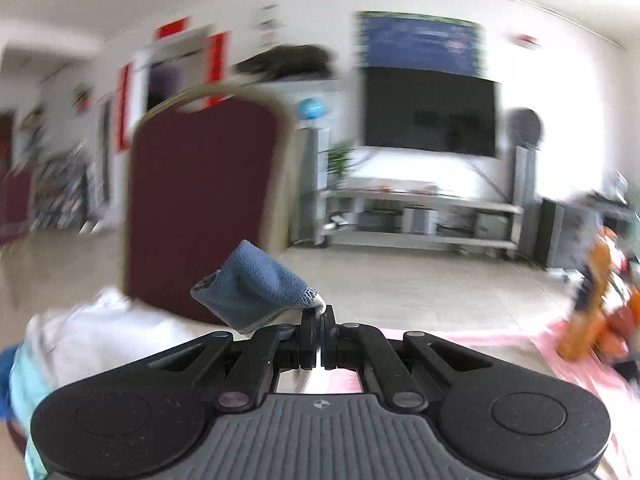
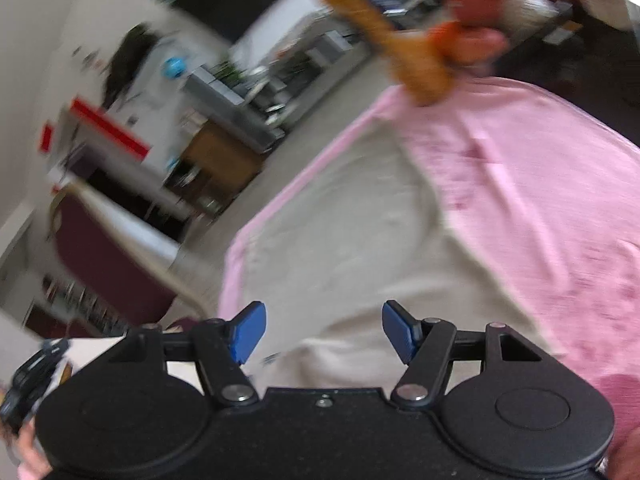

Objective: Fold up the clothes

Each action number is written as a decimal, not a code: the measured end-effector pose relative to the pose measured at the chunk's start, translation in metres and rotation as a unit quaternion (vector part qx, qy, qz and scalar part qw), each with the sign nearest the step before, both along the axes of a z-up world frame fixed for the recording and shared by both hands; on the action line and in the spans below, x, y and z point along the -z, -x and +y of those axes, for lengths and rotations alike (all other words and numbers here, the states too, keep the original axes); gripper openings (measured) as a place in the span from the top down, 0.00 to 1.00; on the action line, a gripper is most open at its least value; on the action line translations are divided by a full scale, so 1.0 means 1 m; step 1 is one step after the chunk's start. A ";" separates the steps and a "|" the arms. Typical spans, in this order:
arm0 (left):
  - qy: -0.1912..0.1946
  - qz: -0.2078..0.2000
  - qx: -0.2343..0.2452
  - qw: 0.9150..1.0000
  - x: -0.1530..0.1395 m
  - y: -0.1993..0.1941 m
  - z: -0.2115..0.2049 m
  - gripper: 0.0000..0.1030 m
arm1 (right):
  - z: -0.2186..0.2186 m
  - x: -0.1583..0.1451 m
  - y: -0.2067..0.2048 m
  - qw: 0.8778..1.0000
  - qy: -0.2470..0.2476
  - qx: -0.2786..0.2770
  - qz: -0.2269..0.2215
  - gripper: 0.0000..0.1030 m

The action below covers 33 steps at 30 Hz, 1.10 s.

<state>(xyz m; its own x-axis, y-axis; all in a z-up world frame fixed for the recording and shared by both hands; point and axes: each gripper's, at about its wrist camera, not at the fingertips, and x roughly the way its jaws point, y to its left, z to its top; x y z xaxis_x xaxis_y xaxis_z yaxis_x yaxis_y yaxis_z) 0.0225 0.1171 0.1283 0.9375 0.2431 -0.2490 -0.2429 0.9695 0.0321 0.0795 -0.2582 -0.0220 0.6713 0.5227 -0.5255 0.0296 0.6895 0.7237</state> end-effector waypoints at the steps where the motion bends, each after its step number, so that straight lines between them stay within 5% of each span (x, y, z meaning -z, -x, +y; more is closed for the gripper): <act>1: -0.016 0.001 0.013 1.000 0.003 0.001 -0.019 1.00 | -0.007 0.007 -0.001 1.000 -0.007 0.012 0.010 0.39; 4: -0.056 0.003 0.054 0.997 0.014 0.000 -0.074 1.00 | -0.024 0.020 -0.005 0.998 -0.038 0.027 0.030 0.39; 9: -0.067 0.049 0.145 0.986 0.053 -0.014 -0.153 1.00 | -0.027 0.020 -0.010 0.999 -0.038 0.031 0.019 0.39; 11: -0.072 0.101 0.185 0.975 0.075 -0.019 -0.186 0.85 | -0.031 0.023 -0.012 0.998 -0.035 0.038 0.022 0.39; 14: -0.083 0.186 0.246 0.948 0.107 -0.013 -0.225 0.83 | -0.045 0.027 -0.012 0.998 -0.023 0.055 0.025 0.39; 17: -0.082 0.223 0.264 0.935 0.120 -0.004 -0.213 0.78 | -0.051 0.027 -0.011 0.997 -0.007 0.069 0.024 0.39; 21: -0.052 0.247 0.219 0.942 0.118 -0.006 -0.147 0.71 | -0.048 0.027 -0.013 0.997 0.021 0.062 0.027 0.39; 24: -0.053 0.281 0.131 0.949 0.128 -0.016 -0.092 0.72 | -0.036 0.027 -0.017 0.997 0.057 0.041 0.030 0.39; 26: -0.048 0.307 0.065 0.948 0.143 -0.027 -0.052 0.75 | -0.022 0.025 -0.020 0.995 0.096 0.024 0.032 0.47; 28: -0.020 0.319 0.007 0.947 0.159 -0.039 -0.018 0.79 | -0.005 0.025 -0.027 0.990 0.137 0.001 0.036 0.66; 30: 0.013 0.328 -0.048 0.943 0.174 -0.051 0.014 0.84 | 0.008 0.028 -0.035 0.987 0.150 -0.019 0.048 0.66; 33: 0.017 0.335 -0.060 0.940 0.177 -0.049 0.022 0.88 | 0.020 0.035 -0.051 0.985 0.154 -0.041 0.072 0.66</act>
